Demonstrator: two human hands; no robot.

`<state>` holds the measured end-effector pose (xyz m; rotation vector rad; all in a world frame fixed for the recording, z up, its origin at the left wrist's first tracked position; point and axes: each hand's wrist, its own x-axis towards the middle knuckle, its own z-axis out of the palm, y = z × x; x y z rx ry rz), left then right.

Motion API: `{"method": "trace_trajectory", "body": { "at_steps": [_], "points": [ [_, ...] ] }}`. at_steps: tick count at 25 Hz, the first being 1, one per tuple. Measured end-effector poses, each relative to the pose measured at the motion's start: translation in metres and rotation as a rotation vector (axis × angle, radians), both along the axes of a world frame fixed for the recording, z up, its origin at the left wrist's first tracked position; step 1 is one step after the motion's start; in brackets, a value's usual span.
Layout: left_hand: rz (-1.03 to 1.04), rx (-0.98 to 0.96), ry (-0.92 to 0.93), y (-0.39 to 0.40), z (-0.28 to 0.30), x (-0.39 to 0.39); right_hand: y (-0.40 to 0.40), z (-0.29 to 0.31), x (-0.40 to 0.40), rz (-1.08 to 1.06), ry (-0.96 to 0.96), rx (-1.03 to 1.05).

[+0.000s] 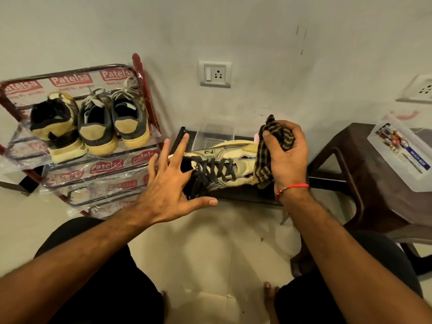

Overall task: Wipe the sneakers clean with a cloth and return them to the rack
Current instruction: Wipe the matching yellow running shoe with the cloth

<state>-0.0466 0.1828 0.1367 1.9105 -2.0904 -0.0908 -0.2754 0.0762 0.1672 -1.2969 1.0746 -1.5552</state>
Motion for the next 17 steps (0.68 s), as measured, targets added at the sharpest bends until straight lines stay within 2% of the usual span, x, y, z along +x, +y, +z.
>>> {"method": "trace_trajectory", "body": {
  "at_steps": [2, 3, 5, 7, 10, 12, 14, 17],
  "points": [
    [-0.045, -0.069, -0.015, -0.001, -0.002, -0.002, -0.005, 0.005, -0.003, 0.018, -0.052, 0.007],
    [-0.027, -0.103, 0.061, -0.002, -0.005, -0.003, -0.005, 0.005, -0.002, 0.033, -0.066, 0.012],
    [0.065, -0.120, 0.353, -0.004, -0.019, -0.003, -0.004, 0.004, -0.001, 0.070, -0.068, 0.058],
    [0.132, -0.092, 0.493, -0.009, -0.033, -0.003, 0.000, 0.000, -0.002, 0.108, 0.074, 0.052],
    [0.202, -0.022, 0.471, -0.017, -0.044, 0.002, 0.002, -0.011, -0.003, 0.048, 0.605, -0.243],
    [0.268, -0.002, 0.570, -0.023, -0.048, 0.004, -0.001, -0.016, -0.003, 0.064, 0.791, -0.303],
    [0.280, -0.019, 0.598, -0.024, -0.053, 0.002, -0.005, -0.018, 0.002, 0.058, 0.828, -0.280],
    [0.087, -0.169, 0.342, -0.021, -0.057, -0.007, -0.006, -0.025, 0.021, 0.117, 0.715, -0.229]
  ]
}}
